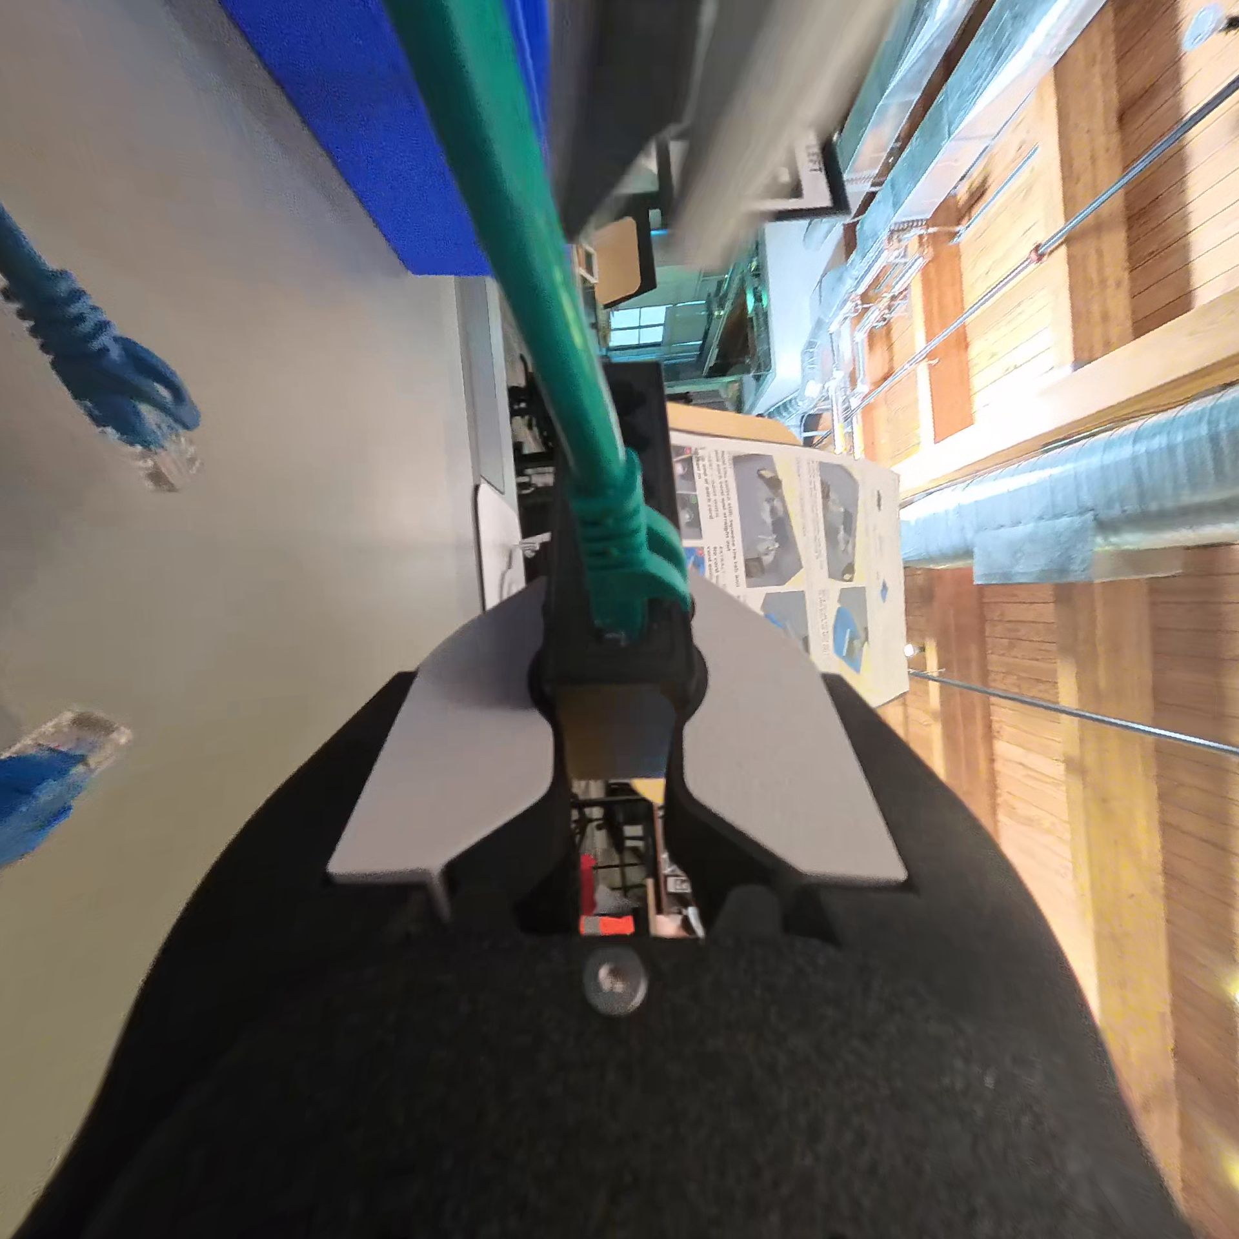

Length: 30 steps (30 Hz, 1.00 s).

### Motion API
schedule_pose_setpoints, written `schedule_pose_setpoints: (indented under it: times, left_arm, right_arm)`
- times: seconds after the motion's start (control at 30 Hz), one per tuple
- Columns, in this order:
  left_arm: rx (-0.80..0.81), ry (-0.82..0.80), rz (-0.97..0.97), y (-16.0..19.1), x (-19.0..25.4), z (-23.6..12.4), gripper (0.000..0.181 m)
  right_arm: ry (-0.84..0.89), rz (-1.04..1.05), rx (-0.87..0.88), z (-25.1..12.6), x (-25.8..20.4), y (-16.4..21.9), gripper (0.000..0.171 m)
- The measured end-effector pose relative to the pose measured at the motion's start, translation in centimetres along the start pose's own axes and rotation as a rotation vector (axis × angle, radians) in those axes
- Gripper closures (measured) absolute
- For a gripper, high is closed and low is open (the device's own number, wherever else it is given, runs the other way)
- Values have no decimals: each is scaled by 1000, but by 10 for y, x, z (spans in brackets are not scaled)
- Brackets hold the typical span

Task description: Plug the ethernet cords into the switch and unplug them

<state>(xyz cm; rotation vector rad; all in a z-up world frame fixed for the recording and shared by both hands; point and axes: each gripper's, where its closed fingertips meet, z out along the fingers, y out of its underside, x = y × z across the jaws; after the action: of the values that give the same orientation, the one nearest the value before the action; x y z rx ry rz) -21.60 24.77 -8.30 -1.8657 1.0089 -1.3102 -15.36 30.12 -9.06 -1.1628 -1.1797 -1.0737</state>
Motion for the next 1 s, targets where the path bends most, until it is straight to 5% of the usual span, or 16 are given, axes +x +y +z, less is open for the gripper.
schedule_pose_setpoints:
  times: [0.17,0.37,1.0]
  left_arm:
    - [-28,243,-402,6,19,16,155]
    - [-55,277,-545,10,15,27,165]
    - [-61,283,-557,11,13,27,165]
  right_arm:
    - [15,-80,-5,-2,-4,-5,142]
    - [20,-98,20,-6,-5,-12,142]
    - [12,-102,6,0,-7,-11,142]
